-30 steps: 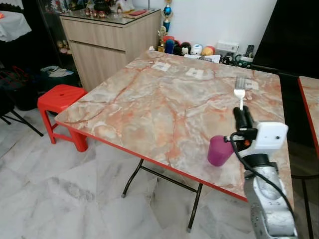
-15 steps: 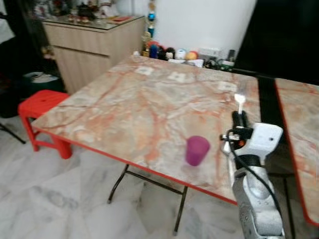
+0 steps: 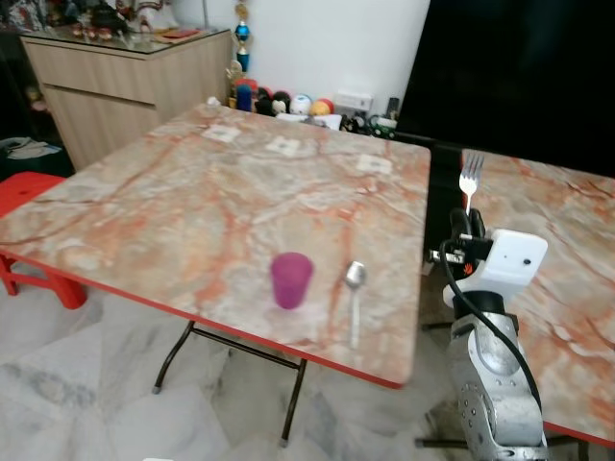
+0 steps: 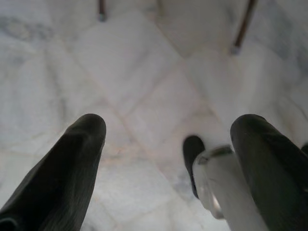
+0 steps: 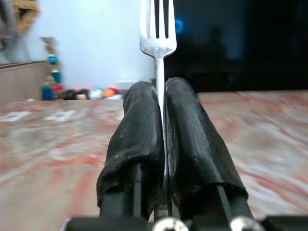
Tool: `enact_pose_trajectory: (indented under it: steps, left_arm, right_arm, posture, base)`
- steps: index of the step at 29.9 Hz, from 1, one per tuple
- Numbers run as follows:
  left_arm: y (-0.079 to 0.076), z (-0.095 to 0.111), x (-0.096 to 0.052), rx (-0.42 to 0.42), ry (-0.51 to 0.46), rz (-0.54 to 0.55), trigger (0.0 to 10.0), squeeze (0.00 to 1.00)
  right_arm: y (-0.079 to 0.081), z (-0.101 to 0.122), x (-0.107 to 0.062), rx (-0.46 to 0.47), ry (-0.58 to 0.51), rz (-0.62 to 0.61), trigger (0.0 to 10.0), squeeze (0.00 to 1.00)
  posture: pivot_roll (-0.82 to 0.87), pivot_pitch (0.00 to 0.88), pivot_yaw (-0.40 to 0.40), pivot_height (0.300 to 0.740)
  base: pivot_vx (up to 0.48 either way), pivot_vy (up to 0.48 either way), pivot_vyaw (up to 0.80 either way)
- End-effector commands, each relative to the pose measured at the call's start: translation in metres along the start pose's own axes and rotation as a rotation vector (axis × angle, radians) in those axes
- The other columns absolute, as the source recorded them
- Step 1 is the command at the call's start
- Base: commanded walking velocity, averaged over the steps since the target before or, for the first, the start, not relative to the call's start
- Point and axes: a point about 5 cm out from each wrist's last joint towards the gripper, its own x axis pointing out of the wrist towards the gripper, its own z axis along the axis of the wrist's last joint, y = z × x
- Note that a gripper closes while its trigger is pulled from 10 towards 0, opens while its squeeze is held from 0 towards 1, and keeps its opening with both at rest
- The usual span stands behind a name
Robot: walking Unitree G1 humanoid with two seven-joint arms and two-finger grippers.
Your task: Setting the table
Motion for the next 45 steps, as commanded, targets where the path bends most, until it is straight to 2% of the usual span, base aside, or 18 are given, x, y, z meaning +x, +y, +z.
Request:
enact_pose_trajectory:
  steps: [1, 18, 39, 45]
  left_arm:
    - [-0.009, -0.001, 0.0, -0.01, 0.004, -0.022, 10.0, 0.0]
    - [0.005, -0.014, -0.005, 0.002, 0.049, -0.007, 10.0, 0.0]
    - [0.006, -0.016, -0.005, 0.004, 0.07, -0.01, 10.0, 0.0]
    - [0.007, -0.018, -0.006, -0.001, 0.074, -0.005, 10.0, 0.0]
  right_arm:
    - [-0.015, -0.004, -0.003, -0.026, 0.026, -0.055, 10.0, 0.0]
    - [-0.017, -0.002, -0.002, -0.033, 0.003, -0.086, 10.0, 0.0]
    - [-0.027, -0.002, 0.002, -0.053, -0.004, -0.116, 10.0, 0.0]
    - [-0.024, -0.003, 0.004, -0.049, 0.004, -0.11, 10.0, 0.0]
  posture:
    - [0.0, 0.078, -0.043, 0.74]
    - [0.01, 0.088, -0.008, 0.74]
    - [0.01, 0.096, -0.011, 0.74]
    - [0.02, 0.094, -0.011, 0.74]
  base:
    - [0.0, -0.382, -0.78]
    - [0.0, -0.381, -0.07]
    - [0.0, -0.381, 0.0]
    - [0.0, -0.366, -0.65]
